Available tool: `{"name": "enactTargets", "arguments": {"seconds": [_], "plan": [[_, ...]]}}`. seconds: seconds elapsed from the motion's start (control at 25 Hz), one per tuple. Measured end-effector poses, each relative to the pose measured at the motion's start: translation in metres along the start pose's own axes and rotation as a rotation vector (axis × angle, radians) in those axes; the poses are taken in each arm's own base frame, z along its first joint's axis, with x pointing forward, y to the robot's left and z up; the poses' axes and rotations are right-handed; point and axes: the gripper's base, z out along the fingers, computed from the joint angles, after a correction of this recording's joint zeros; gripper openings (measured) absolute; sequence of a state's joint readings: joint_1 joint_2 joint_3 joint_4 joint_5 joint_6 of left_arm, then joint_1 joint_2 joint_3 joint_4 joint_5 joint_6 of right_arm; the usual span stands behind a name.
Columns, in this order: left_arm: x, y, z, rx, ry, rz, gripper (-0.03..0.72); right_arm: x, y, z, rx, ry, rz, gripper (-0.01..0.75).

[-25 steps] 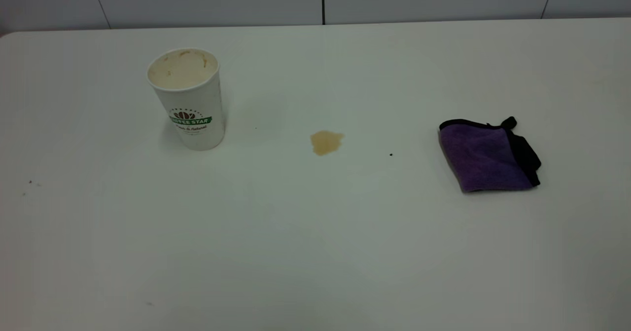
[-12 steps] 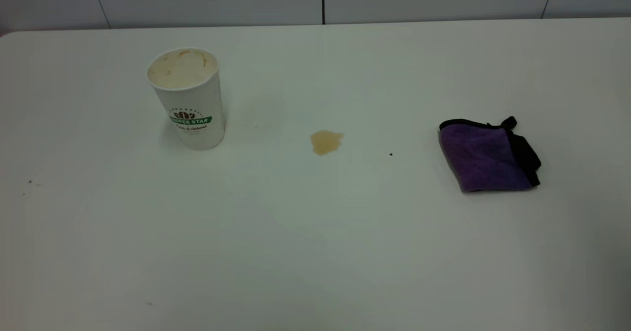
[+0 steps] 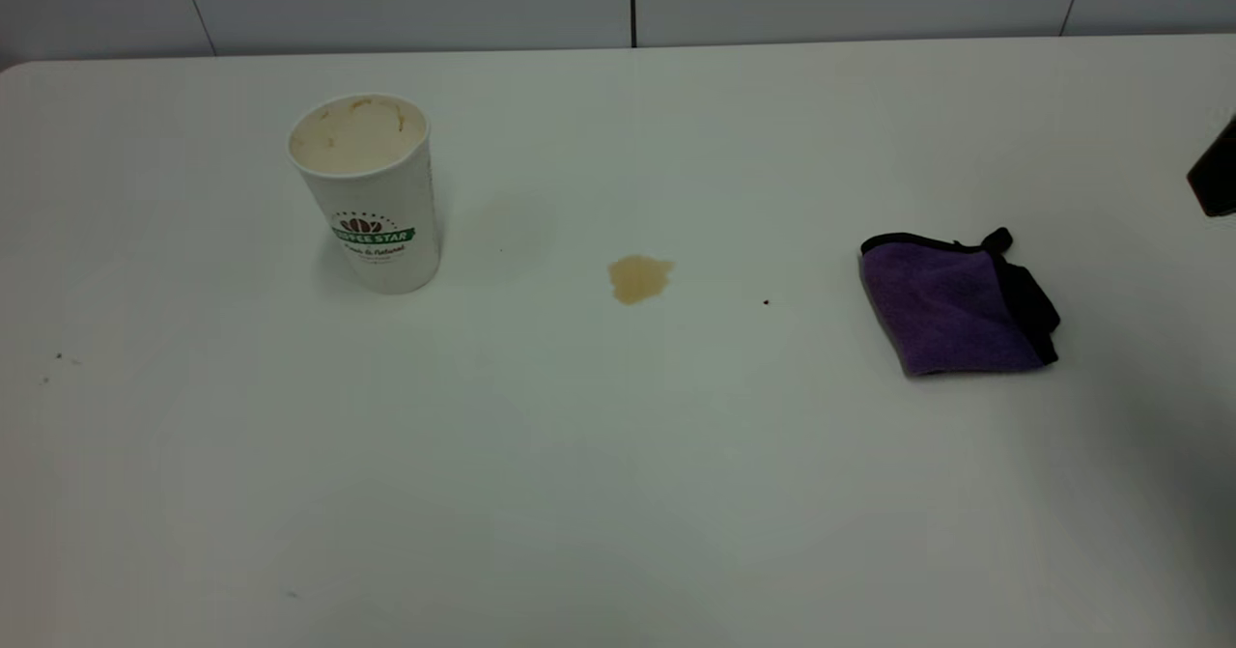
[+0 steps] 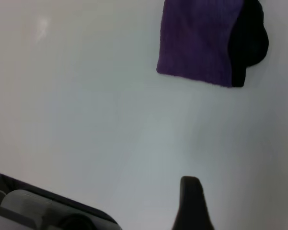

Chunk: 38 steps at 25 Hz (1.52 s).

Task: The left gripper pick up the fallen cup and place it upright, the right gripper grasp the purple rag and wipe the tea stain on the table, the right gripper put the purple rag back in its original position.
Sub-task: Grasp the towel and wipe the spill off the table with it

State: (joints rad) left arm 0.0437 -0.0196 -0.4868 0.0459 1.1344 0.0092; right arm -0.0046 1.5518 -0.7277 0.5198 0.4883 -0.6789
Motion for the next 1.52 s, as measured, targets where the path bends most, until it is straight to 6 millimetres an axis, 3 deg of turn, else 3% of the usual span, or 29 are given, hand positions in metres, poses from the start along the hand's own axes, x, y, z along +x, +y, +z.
{"name": "enactTargets", "arguments": {"seconds": [0.28,0.84,1.24,1.52], "plan": [[0.000,0.000,0.000,0.000,0.000,0.000,0.518,-0.042,0.018,0.045,-0.048,0.044,-0.108,0.593],[0.000,0.000,0.000,0.000,0.000,0.000,0.518,-0.090,0.005,0.139,0.012,0.219,-0.084,0.593],[0.000,0.000,0.000,0.000,0.000,0.000,0.518,-0.101,0.004,0.203,0.068,0.282,-0.109,0.593],[0.000,0.000,0.000,0.000,0.000,0.000,0.518,-0.087,-0.003,0.235,0.085,0.340,-0.111,0.576]]}}
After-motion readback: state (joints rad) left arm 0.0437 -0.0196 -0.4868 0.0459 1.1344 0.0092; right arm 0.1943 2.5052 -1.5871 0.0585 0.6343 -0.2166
